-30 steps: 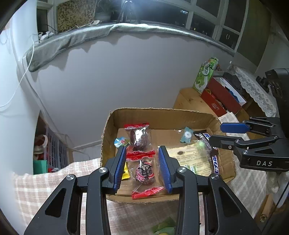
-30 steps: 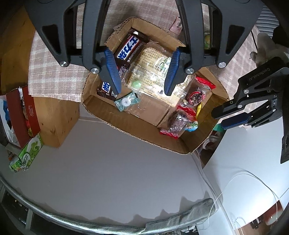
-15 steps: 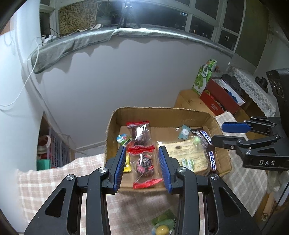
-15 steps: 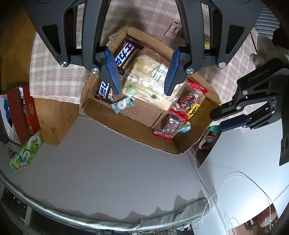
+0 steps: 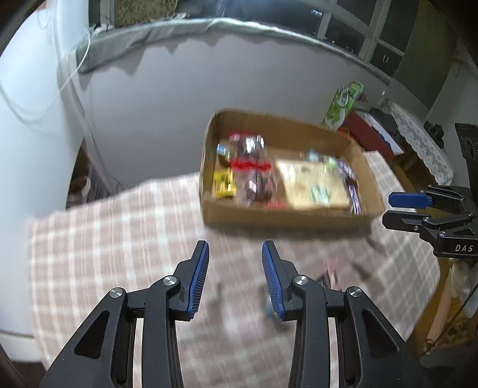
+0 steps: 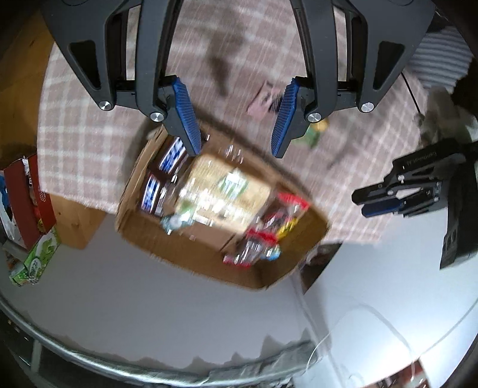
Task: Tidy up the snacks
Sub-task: 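Withdraw both grippers from the box back over the remaining candies, then grasp the round yellow candy with the left gripper while the right gripper grasps the black candy, then carry both candies into the box and open both grippers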
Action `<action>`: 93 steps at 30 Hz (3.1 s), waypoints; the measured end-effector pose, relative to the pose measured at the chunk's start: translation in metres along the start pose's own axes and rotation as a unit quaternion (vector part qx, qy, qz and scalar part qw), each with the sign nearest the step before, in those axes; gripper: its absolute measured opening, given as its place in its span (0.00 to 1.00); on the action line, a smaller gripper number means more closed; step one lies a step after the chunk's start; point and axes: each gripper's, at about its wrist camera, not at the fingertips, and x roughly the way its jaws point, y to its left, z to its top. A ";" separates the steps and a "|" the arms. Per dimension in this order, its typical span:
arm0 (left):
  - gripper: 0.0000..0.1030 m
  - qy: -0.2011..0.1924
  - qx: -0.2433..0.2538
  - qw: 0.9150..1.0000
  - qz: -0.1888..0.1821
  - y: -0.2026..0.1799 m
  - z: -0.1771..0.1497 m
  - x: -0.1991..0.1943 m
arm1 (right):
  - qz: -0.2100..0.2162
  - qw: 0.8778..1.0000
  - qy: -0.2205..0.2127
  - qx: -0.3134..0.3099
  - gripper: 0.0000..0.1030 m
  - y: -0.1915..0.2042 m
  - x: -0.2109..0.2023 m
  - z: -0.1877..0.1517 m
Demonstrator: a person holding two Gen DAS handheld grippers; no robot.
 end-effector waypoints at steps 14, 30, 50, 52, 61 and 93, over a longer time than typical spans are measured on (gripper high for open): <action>0.34 0.059 -0.012 0.997 -0.047 -0.028 -0.047 0.030 | 0.042 0.991 0.083 -0.092 0.49 0.038 0.050 -0.035; 0.34 0.068 -0.042 0.995 -0.064 -0.023 -0.056 0.049 | 0.079 0.956 0.125 -0.252 0.47 0.073 0.091 -0.027; 0.31 0.048 -0.021 0.998 -0.034 -0.032 -0.061 0.050 | 0.055 0.948 0.123 -0.287 0.26 0.089 0.107 -0.039; 0.31 0.046 -0.028 0.998 -0.033 -0.029 -0.062 0.050 | 0.056 0.953 0.120 -0.273 0.24 0.089 0.108 -0.037; 0.29 0.040 -0.046 0.998 -0.029 -0.016 -0.066 0.037 | 0.065 0.974 0.096 -0.195 0.23 0.074 0.099 -0.038; 0.29 -0.029 -0.007 0.999 -0.027 -0.030 0.009 -0.008 | 0.006 0.999 -0.030 -0.042 0.23 0.006 -0.015 0.004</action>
